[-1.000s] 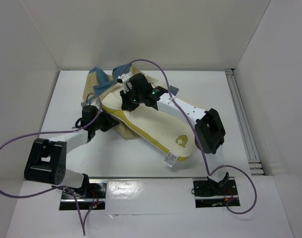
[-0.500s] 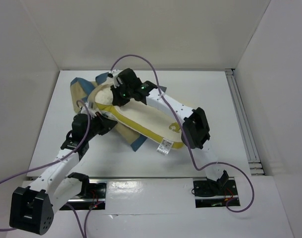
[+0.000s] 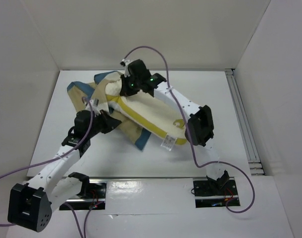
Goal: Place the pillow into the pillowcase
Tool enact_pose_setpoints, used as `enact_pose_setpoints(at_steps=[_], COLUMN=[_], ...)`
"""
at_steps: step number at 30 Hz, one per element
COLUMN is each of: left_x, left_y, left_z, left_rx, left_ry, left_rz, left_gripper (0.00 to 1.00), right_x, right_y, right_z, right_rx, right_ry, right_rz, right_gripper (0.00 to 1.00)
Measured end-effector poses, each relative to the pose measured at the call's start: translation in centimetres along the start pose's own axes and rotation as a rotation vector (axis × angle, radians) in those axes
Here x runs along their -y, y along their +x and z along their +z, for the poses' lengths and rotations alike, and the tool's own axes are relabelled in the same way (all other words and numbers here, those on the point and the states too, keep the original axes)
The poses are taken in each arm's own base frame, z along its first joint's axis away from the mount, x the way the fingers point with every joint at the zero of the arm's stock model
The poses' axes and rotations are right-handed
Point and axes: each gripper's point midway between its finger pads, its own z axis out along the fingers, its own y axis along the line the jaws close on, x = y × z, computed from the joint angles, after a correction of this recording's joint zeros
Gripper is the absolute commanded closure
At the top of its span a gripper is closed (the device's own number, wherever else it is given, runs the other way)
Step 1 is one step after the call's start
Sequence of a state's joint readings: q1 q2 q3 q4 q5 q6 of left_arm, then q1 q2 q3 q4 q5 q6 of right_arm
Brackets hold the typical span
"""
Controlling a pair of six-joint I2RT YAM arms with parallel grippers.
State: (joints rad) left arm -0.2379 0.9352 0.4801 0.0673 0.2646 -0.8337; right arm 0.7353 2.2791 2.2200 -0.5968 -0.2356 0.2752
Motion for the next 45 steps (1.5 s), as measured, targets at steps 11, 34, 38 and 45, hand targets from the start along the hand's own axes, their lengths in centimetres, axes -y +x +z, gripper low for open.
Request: enact_pose_setpoints(at_steps=[11, 34, 38, 45], left_x=[2.6, -4.2, -4.9, -6.5], left_y=[0.3, -3.4, -3.3, -3.8], left_z=[-2.8, 0.3, 1.4, 1.9], left_rx=[-0.059, -0.057, -0.066, -0.050], left_ry=[0.011, -0.605, -0.643, -0.728], left_rz=[0.061, 0.171, 0.184, 0.200], left_gripper=[0.25, 0.38, 0.41, 0.71], right_x=[0.7, 1.6, 1.6, 1.6], right_y=[6.3, 12.3, 12.3, 12.3], right_z=[-1.0, 0.8, 0.8, 0.8], right_rx=[-0.017, -0.126, -0.126, -0.126], right_ry=[0.032, 0.013, 0.013, 0.013], right_rz=[-0.001, 0.044, 0.044, 0.044], right_gripper=[1.00, 1.00, 1.00, 1.00])
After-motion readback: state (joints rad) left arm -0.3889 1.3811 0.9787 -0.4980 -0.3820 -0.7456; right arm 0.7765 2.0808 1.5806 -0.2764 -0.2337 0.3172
